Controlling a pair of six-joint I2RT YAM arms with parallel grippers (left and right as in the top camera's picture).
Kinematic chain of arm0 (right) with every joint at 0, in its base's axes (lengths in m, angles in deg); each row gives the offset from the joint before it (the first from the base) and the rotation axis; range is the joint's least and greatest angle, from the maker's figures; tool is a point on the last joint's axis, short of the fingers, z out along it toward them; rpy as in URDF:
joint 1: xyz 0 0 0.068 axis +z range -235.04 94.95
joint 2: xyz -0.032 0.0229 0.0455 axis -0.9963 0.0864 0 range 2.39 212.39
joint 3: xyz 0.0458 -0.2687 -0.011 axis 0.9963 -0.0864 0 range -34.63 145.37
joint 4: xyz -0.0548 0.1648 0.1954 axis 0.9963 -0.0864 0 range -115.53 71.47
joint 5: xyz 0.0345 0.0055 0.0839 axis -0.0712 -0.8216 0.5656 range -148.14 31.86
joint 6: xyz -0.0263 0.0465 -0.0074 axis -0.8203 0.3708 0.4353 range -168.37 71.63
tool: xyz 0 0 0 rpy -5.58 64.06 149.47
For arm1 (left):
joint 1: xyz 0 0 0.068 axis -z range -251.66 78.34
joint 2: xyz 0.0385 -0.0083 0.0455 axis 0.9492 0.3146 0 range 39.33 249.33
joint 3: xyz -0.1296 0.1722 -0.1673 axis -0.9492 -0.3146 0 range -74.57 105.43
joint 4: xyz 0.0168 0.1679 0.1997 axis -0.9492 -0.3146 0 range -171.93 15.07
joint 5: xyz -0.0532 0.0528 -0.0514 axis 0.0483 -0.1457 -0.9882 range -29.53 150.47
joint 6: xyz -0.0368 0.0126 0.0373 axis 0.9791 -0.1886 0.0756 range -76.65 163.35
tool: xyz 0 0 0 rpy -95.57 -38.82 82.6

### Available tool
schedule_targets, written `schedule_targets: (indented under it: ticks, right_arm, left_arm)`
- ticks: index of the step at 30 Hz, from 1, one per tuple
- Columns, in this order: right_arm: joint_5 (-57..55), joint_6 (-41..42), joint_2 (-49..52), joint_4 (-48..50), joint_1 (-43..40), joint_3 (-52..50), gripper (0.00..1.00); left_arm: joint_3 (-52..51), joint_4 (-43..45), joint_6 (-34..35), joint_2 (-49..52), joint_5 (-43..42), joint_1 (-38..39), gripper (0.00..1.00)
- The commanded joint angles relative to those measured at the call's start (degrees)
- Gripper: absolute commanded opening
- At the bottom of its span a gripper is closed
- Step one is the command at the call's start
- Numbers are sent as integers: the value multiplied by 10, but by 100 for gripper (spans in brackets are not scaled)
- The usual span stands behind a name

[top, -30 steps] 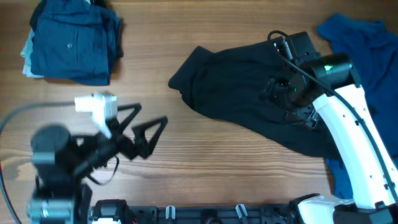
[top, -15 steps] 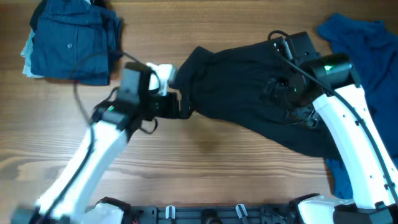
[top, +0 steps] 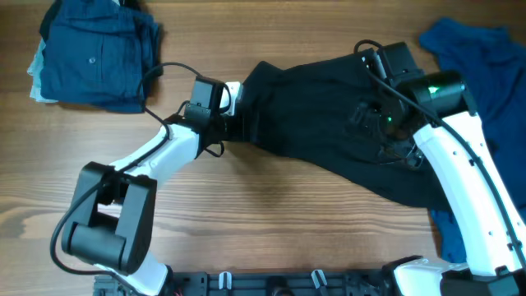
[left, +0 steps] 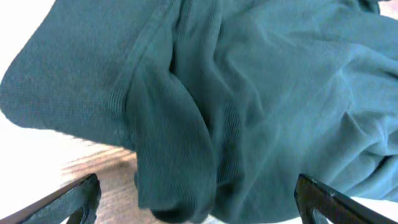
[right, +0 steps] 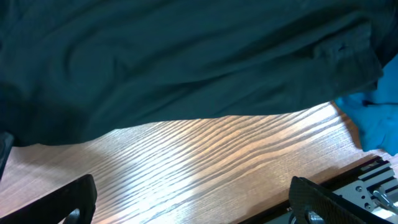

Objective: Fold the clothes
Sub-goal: 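Reach the left gripper to the shirt's left end and grasp it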

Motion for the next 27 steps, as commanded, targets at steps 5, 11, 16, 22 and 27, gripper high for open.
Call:
schedule_targets:
  ticks: [5,11,16,22,27]
  right_arm:
    - [-14,-1,-7,0,-2,-1,100]
    - [-14,-2,-7,0,-2,-1,100]
    - [-14,-2,-7,1,-2,-2,100]
    - [-14,-2,-7,1,-2,-2,100]
    - [-14,-2,-7,4,-2,-2,100]
  left_arm:
    - [5,20,-11,16,1,2,74]
    - [5,7,-11,24,-3,7,41]
    - [5,10,-12,35,-3,13,44]
    - [5,-4,-11,23,-18,12,4]
    - [5,-57,11,-98,-23,-6,4]
